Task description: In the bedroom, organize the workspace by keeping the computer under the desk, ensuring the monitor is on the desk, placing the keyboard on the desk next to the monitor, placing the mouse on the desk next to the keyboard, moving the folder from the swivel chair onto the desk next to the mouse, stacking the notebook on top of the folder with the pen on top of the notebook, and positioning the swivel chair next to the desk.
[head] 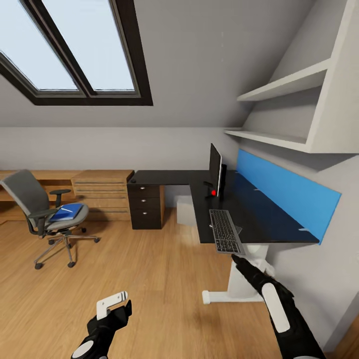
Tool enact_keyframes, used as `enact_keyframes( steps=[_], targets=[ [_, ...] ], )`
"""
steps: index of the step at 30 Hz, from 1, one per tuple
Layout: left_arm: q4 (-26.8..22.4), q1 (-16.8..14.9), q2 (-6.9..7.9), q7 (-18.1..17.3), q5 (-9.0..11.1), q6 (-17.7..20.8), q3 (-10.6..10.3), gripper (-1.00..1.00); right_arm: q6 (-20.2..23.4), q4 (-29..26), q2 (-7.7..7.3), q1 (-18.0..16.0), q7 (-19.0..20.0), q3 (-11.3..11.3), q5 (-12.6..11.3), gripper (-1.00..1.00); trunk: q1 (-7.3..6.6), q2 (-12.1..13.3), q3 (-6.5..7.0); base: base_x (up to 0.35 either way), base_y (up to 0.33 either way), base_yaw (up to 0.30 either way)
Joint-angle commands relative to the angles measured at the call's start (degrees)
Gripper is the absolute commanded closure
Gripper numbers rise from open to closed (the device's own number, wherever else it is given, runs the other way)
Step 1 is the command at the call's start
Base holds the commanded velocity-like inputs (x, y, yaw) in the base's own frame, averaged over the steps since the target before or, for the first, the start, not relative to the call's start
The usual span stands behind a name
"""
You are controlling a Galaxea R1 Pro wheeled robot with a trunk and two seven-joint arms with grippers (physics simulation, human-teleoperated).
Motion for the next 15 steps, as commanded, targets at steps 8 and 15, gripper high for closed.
enact_keyframes(
  steps=[8,15],
  targets=[
    [-1.86,-0.01,-0.07,0.46,0.88,0.21,3.21,-1.0,0.14,5.36,-2.64,-0.04,2.55,-3.43,-24.56,-1.0,0.01,-0.04,-0.06,0.0,0.0,0.0],
    [-2.47,-0.01,-0.35,0.46,1.11,0.25,4.27,-1.0,0.26,8.78,-5.3,-0.04,5.99,-3.74,-27.87,-1.0,1.11,-2.05,-0.96,0.0,0.0,0.0]
  ],
)
